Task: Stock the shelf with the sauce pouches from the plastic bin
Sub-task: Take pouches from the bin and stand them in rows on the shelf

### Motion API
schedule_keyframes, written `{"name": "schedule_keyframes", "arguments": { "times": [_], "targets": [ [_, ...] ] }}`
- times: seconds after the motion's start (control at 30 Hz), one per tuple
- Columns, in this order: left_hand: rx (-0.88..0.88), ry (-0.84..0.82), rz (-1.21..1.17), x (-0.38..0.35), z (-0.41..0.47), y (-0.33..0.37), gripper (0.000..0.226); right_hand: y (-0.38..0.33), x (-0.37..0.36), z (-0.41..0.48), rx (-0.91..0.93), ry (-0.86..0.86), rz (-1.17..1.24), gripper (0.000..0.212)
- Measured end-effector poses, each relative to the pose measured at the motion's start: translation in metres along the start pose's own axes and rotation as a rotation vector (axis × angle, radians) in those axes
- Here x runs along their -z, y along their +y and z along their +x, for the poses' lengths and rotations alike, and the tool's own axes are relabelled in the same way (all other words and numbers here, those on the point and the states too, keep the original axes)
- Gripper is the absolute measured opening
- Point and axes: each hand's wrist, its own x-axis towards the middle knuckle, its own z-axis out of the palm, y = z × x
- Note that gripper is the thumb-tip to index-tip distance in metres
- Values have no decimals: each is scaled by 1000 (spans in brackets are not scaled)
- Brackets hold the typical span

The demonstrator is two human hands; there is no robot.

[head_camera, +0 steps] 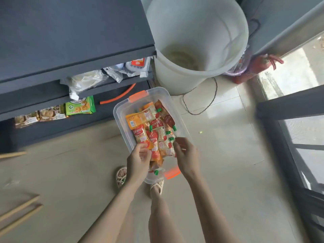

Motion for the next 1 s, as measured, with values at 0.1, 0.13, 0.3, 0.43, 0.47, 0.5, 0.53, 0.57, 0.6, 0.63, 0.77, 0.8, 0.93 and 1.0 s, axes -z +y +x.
{"name": "schedule_keyframes", "arguments": {
  "times": [0.1, 0.13, 0.3, 0.43, 0.47, 0.5, 0.53, 0.57, 0.6, 0.63, 0.77, 0.8, 0.93, 1.0],
  "targets": [
    [125, 42, -2, -31, 32, -30, 21, 29, -20, 36, -25, -85, -35, 20],
    [164, 55, 0, -40, 43, -41, 21, 40, -28, 48, -40, -105, -35, 21],
    [328, 119, 9, -77, 103, -96, 31, 96, -77, 103, -76, -176, -71, 27],
    [353, 169, 62, -100, 147, -136, 46, 141, -119, 138, -128, -219, -79, 31],
    [360, 186, 73, -106, 156, -141, 50, 149, -128, 145, -152, -234, -81, 32],
    [362, 201, 73, -111, 165, -146, 53, 157, -137, 151, -178, -250, -70, 34],
    [356, 222, 67, -116, 172, -150, 56, 165, -145, 155, -205, -263, -47, 35],
    [352, 248, 62, -121, 179, -155, 57, 170, -152, 159, -223, -271, -22, 36],
    [349, 274, 72, -126, 184, -160, 58, 173, -158, 162, -235, -277, -4, 37],
    [353, 297, 98, -130, 187, -165, 59, 176, -162, 165, -237, -280, 9, 36],
    [344, 348, 194, -140, 192, -171, 61, 183, -172, 171, -266, -264, 85, 37],
    [340, 348, 197, -141, 193, -172, 59, 184, -173, 171, -283, -254, 125, 39],
    [324, 378, 116, -143, 195, -174, 51, 184, -168, 170, -336, -234, 253, 26],
    [327, 387, 74, -143, 193, -169, 47, 184, -163, 167, -369, -238, 354, 13]
  ]
}}
